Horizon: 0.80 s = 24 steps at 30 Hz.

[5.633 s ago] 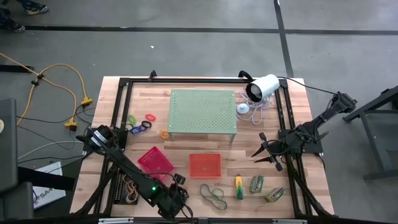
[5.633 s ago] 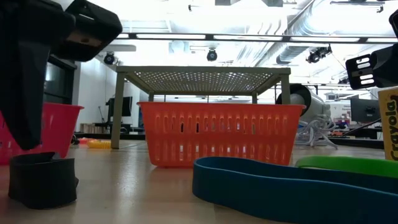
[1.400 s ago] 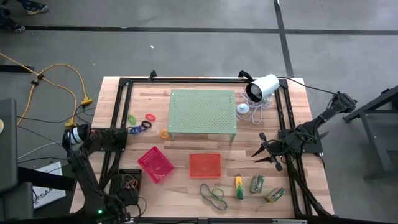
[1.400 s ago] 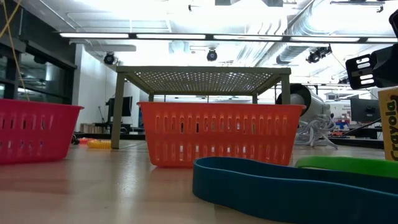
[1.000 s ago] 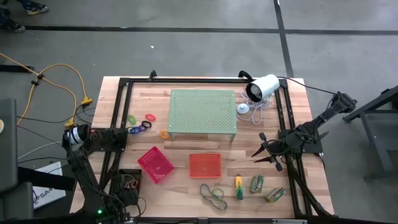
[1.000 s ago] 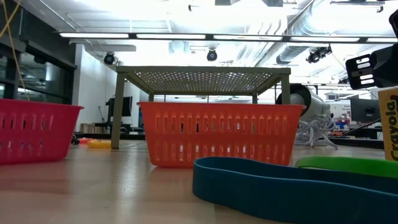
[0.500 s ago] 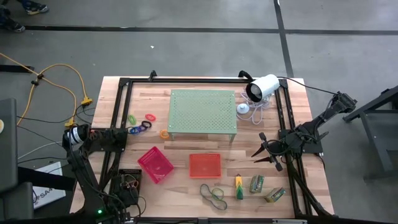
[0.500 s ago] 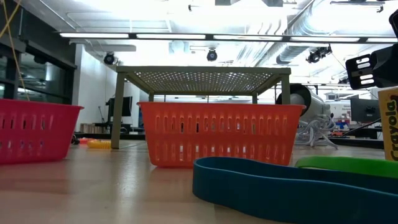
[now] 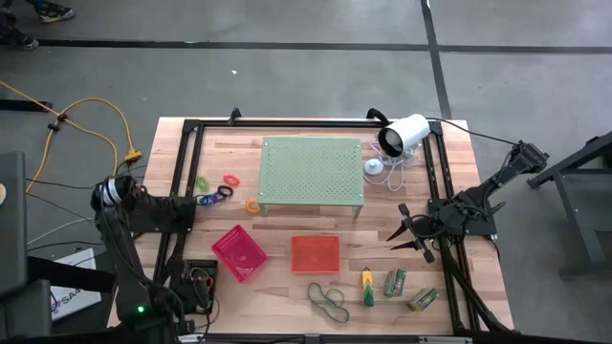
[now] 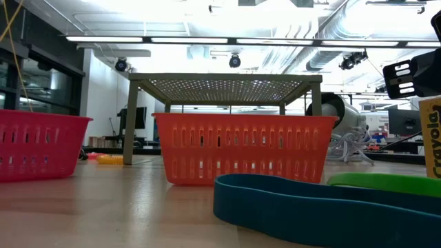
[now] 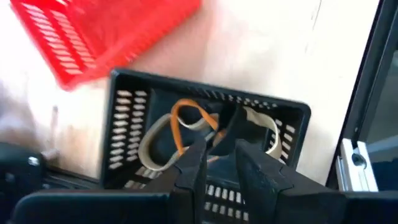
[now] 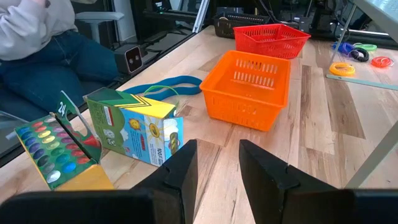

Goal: Pick & Place Office Desk Supplies
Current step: Put the green rubber band into the black bin

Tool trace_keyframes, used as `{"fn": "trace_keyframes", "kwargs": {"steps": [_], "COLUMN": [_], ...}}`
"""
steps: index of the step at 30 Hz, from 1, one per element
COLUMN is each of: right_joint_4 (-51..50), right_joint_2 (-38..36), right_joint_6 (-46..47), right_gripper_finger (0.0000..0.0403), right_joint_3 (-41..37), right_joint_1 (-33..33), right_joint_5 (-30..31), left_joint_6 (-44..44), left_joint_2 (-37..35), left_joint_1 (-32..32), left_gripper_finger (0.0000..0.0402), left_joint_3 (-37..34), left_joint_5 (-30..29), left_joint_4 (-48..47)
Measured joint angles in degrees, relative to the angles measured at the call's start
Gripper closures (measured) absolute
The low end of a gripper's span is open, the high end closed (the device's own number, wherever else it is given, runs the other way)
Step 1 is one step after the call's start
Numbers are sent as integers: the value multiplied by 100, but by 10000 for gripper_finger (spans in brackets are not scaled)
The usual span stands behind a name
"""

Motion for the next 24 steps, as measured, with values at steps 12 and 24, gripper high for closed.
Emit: {"fn": "trace_keyframes", "kwargs": {"steps": [12, 24], "right_joint_4": [0, 0], "right_joint_2": [0, 0], "right_joint_6": [0, -2], "right_gripper_finger": [296, 296], "right_joint_3": [0, 2], "right_joint_1": [-1, 0], "right_joint_5": [0, -1], "left_joint_6": [1268, 4234], "left_joint_2": [-53, 84], "left_joint_1": [486, 1905], "left_gripper_finger": [323, 323], "left_joint_3": [2, 2], "left_joint_5": [-375, -218], "left_joint_4": [376, 1738]}}
